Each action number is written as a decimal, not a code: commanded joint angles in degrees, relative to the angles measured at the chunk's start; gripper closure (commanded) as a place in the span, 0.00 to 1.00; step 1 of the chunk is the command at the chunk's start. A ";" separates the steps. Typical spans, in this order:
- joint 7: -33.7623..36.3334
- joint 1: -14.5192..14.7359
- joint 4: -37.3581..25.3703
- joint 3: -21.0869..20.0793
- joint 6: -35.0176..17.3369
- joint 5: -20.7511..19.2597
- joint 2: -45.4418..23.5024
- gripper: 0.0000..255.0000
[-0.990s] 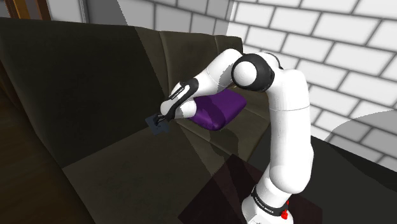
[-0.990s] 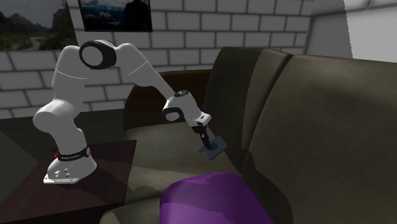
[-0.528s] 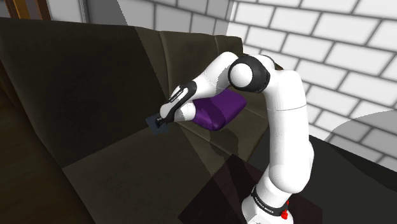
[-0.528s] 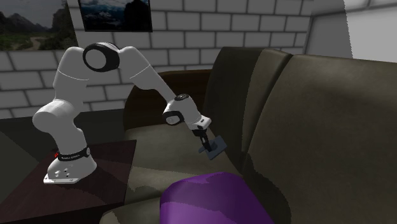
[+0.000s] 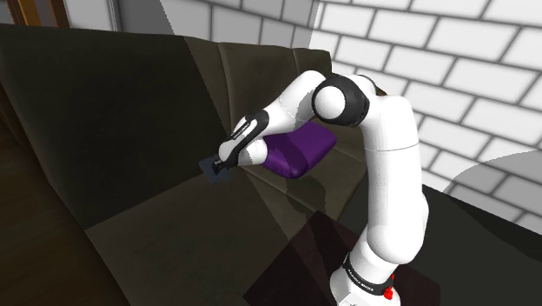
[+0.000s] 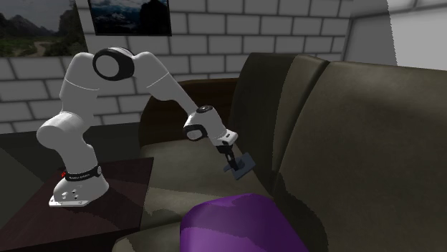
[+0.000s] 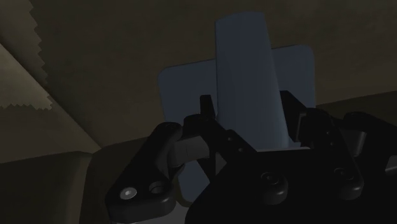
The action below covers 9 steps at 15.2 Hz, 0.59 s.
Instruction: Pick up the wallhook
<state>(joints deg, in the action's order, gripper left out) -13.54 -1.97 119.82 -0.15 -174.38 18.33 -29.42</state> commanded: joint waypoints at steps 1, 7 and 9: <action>0.41 0.53 0.14 0.54 0.83 -0.22 0.99 1.00; 1.93 2.20 0.68 2.64 4.32 -1.46 4.90 1.00; 2.48 2.73 0.77 3.32 5.51 -1.98 6.15 1.00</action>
<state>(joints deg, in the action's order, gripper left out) -11.46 0.37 120.49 2.77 -169.41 16.64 -23.93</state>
